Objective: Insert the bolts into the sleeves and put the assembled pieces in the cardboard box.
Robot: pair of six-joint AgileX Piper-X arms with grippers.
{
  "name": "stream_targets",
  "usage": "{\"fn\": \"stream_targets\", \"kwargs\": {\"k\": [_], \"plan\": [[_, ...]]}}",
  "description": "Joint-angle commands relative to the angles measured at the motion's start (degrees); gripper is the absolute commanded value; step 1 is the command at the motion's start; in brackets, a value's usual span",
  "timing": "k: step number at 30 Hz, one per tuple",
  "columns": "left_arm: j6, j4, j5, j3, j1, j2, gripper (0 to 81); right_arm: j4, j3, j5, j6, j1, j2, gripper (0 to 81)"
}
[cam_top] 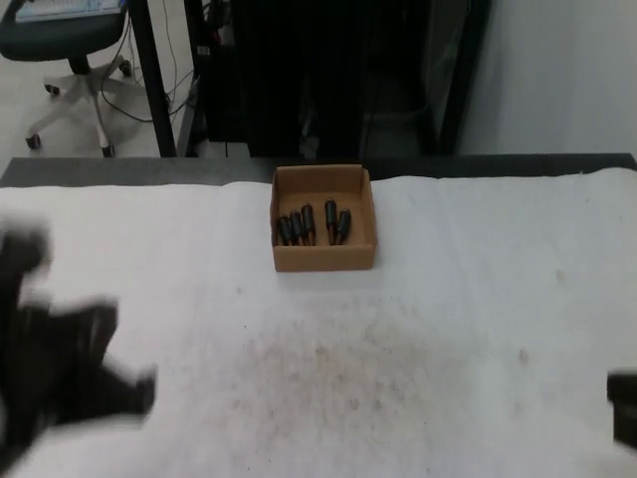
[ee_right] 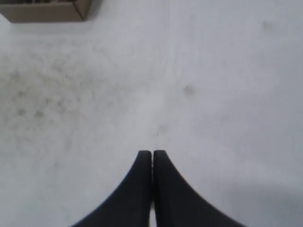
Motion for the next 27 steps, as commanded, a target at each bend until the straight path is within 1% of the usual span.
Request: {"fn": "stream_targets", "kwargs": {"k": [1, 5, 8, 10, 16, 19, 20, 23, 27], "plan": [[-0.49, -4.48, -3.36, 9.15, -0.01, -7.96, 0.3, 4.64, 3.34, -0.14, -0.09, 0.12, -1.39, 0.8], [-0.49, -6.58, -3.35, 17.44, -0.01, -16.28, 0.3, -2.24, 6.16, -0.16, -0.65, 0.12, -1.39, 0.8], [-0.49, -7.41, -3.35, 19.31, -0.01, -19.35, 0.3, -4.33, 8.38, -0.16, -0.65, 0.12, -1.39, 0.8], [-0.49, -5.40, -3.12, 19.31, -0.01, -19.43, 0.3, -6.23, 11.37, -0.33, -0.42, 0.12, -1.01, 0.8], [-0.49, -3.18, -2.73, 19.31, -0.01, -19.34, 0.3, -19.74, 21.11, -0.72, 2.60, 0.12, -0.80, 0.8], [-1.68, 2.33, -2.73, 19.31, -0.01, -19.34, 0.3, -21.20, 21.98, 0.79, 2.00, 0.12, -0.80, 0.8], [-4.42, 2.55, -2.94, 19.31, -0.01, -19.34, 0.3, -21.89, 22.32, 1.82, 1.83, 0.12, -0.80, 0.8], [-7.04, 3.35, -2.95, 19.31, -0.01, -19.34, 0.3, -23.78, 23.57, 2.76, 1.41, 0.12, -0.80, 0.8], [-7.43, 3.57, -2.95, 19.31, -0.01, -19.34, 0.3, -27.73, 24.05, 2.76, 1.41, 0.12, -0.80, 0.8]]}}
